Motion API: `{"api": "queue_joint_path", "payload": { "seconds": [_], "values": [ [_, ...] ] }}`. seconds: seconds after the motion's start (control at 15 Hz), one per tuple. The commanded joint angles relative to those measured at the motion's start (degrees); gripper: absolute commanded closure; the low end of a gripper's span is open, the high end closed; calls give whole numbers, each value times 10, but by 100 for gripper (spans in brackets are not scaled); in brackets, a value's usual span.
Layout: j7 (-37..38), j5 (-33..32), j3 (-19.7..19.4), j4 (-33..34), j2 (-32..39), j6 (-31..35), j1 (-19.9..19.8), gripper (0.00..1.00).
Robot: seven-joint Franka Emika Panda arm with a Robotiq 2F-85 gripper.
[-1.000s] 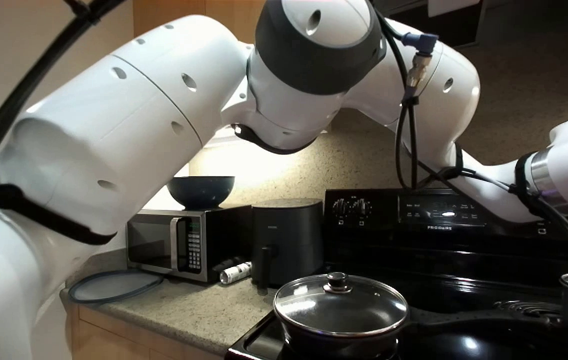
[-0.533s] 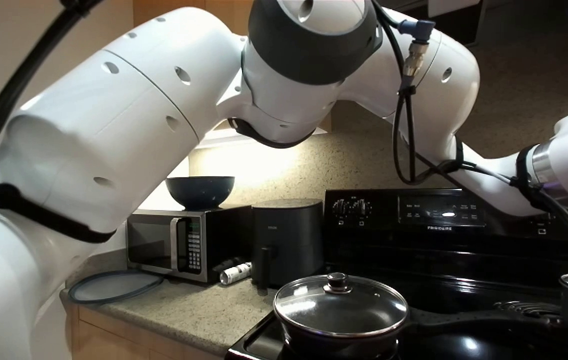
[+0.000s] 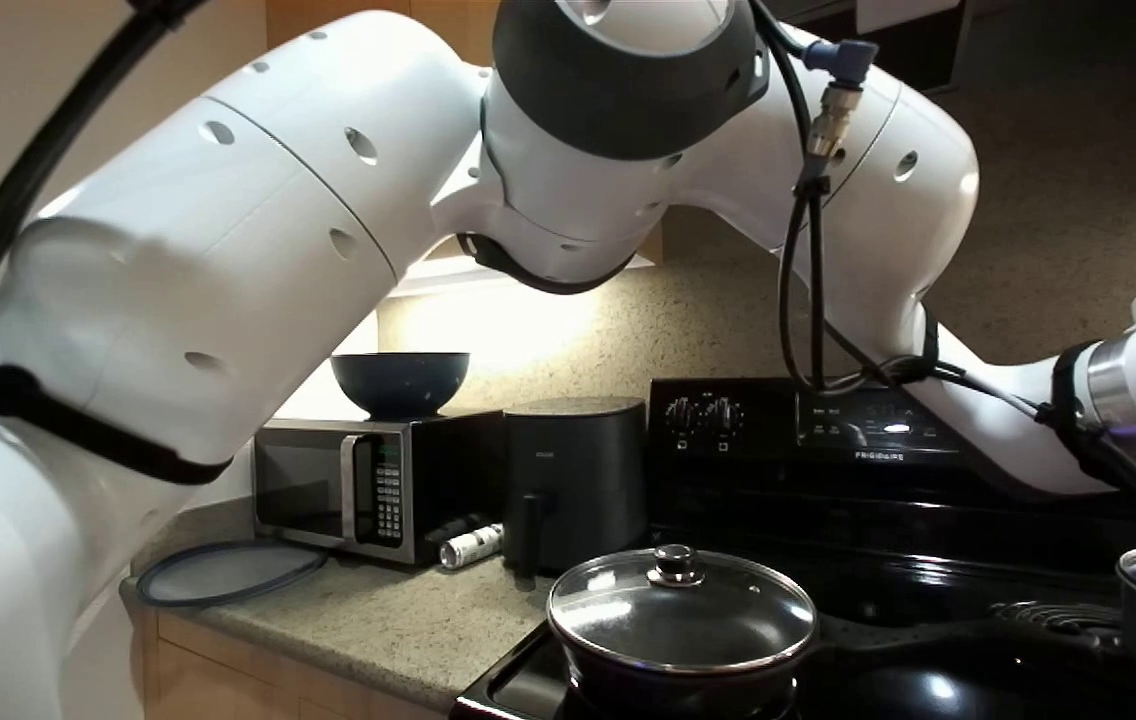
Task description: Move the pot on the right forwards
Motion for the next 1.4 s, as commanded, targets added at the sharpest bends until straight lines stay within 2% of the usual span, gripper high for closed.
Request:
{"api": "queue_joint_path", "payload": {
  "seconds": [0.0,0.13,0.2,0.33,0.4,0.47,0.6,1.2,1.33],
  "values": [
    [-3,-37,18,-65,-44,34,-23,100],
    [8,-49,17,-73,-49,41,-26,99],
    [10,-41,26,-29,-18,18,-35,99],
    [10,-45,25,-37,-24,21,-36,99],
    [10,-45,26,-38,-26,21,-36,74],
    [10,-45,27,-38,-28,23,-36,73],
    [8,-44,32,-40,-36,35,-39,62],
    [14,-47,33,-13,-41,42,-39,4],
    [9,-43,38,-9,-42,42,-42,0]
  ]
}}
